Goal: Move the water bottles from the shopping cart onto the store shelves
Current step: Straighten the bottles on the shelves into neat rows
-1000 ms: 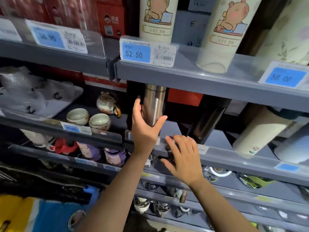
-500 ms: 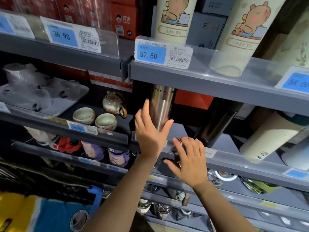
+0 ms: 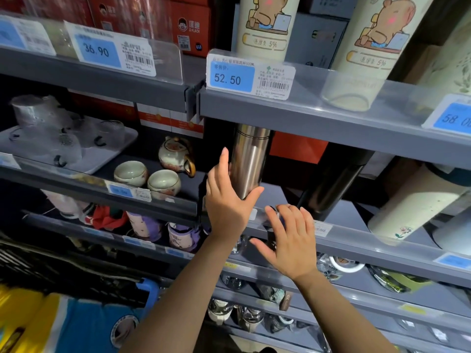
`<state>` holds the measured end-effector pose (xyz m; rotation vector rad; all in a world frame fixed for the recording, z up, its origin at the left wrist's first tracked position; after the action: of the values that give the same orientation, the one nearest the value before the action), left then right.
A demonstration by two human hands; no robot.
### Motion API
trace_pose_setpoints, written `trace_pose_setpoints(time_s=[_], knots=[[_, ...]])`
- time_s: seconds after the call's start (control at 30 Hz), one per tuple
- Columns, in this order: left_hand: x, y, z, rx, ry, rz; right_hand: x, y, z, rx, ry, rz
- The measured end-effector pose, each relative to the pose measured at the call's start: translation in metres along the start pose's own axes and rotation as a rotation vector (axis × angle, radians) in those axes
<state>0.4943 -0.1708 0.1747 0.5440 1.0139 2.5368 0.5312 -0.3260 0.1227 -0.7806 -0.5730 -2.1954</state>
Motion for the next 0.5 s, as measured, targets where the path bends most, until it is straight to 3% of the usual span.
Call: trace_pose_setpoints(time_s=[0.2,0.37,0.5], knots=[[0.011,-0.006,-0.009,-0.038,-0.002,0.084,-0.002,0.002,0.000,0.014,-0.021,-0.009],[0.054,-0.044,-0.015,-0.216,-0.045,0.508,0.000,0.002,-0.001,-0.014,-0.026,0.022],[0.058,-0.084,-0.028,-0.297,-0.224,0.606,0.012,0.001,0.011,-0.236,-0.024,0.191]])
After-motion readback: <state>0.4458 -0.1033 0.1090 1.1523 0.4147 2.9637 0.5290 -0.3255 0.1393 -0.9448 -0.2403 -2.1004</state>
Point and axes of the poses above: each hand's wrist, its own z-axis towards the middle knuckle, its own x-axis out of the back of the hand, y = z × x, the point moved 9 cm from there along z, towards the middle knuckle, and after that the axes turned 2 degrees about -z, right-handed, at the moved point
